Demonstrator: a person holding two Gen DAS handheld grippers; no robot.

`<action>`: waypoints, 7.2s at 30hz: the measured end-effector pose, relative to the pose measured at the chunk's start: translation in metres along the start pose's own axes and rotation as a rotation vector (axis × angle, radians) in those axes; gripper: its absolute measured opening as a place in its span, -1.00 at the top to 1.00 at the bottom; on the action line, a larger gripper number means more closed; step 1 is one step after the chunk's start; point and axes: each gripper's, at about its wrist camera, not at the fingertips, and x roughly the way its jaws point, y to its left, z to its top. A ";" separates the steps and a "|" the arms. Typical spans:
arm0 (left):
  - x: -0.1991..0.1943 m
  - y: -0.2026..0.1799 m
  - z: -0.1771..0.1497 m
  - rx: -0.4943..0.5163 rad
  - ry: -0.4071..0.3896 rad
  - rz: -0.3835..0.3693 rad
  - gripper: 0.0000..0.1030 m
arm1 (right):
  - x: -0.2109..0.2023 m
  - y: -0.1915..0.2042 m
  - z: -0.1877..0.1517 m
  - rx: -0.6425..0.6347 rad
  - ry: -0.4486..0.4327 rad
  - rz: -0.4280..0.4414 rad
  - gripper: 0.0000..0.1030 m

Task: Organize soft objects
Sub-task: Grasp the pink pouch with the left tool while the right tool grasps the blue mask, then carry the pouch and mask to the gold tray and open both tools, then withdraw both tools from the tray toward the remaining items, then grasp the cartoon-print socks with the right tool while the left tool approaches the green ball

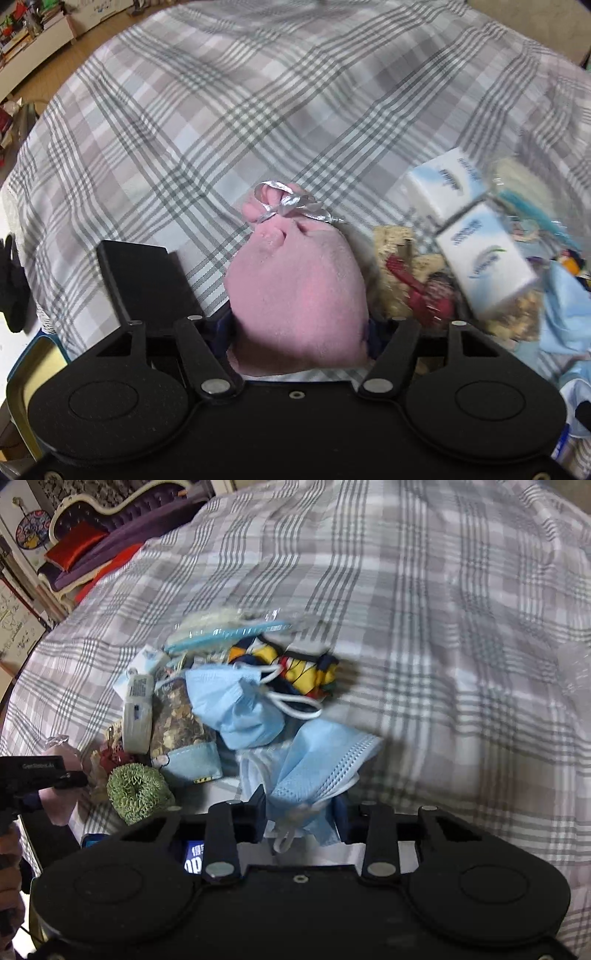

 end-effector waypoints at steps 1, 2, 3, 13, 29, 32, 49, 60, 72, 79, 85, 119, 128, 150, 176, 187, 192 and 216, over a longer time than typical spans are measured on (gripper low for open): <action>-0.007 -0.002 -0.001 0.006 -0.011 -0.007 -0.21 | -0.006 -0.002 0.000 0.004 -0.012 -0.002 0.32; -0.015 -0.002 -0.003 0.009 -0.020 -0.014 -0.21 | -0.012 -0.004 0.000 0.007 -0.022 -0.001 0.37; -0.024 -0.002 -0.005 0.012 -0.030 -0.023 -0.21 | -0.017 -0.006 0.000 0.012 -0.028 -0.002 0.38; -0.110 0.013 -0.044 0.052 -0.101 -0.071 -0.21 | -0.083 -0.004 -0.014 -0.010 -0.109 0.022 0.39; -0.144 0.118 -0.160 -0.104 -0.056 -0.030 -0.21 | -0.133 0.093 -0.110 -0.279 -0.022 0.218 0.39; -0.141 0.142 -0.186 -0.164 -0.037 -0.025 -0.21 | -0.134 0.120 -0.138 -0.354 0.018 0.246 0.39; -0.108 0.249 -0.258 -0.428 0.040 0.063 -0.21 | -0.122 0.228 -0.262 -0.675 0.227 0.329 0.42; -0.075 0.287 -0.239 -0.513 0.100 0.087 -0.21 | -0.101 0.270 -0.263 -0.729 0.256 0.292 0.42; -0.050 0.292 -0.208 -0.495 0.139 0.113 -0.31 | -0.074 0.310 -0.262 -0.760 0.274 0.291 0.31; -0.048 0.289 -0.198 -0.487 0.127 0.103 -0.45 | -0.071 0.315 -0.258 -0.765 0.238 0.276 -0.03; -0.047 0.283 -0.198 -0.485 0.142 0.104 -0.46 | -0.071 0.309 -0.258 -0.760 0.250 0.258 -0.03; -0.080 0.256 -0.228 -0.469 0.109 0.092 -0.55 | -0.101 0.251 -0.274 -0.736 0.242 0.166 -0.08; -0.085 0.225 -0.227 -0.392 0.113 0.060 -0.55 | -0.102 0.221 -0.255 -0.666 0.232 0.164 -0.11; -0.087 0.128 -0.215 -0.186 0.143 0.012 -0.56 | -0.087 0.115 -0.193 -0.422 0.169 0.074 -0.14; -0.074 0.033 -0.196 0.024 0.207 -0.037 -0.56 | -0.047 -0.001 -0.125 -0.148 0.171 -0.082 -0.17; -0.069 0.002 -0.192 0.115 0.231 -0.066 -0.57 | -0.039 -0.022 -0.094 -0.092 0.138 -0.116 -0.18; -0.068 -0.004 -0.182 0.125 0.225 -0.069 -0.57 | -0.033 -0.021 -0.076 -0.074 0.112 -0.117 -0.20; -0.072 -0.021 -0.097 0.123 0.112 -0.080 -0.57 | 0.008 0.016 0.057 0.052 -0.021 -0.086 -0.50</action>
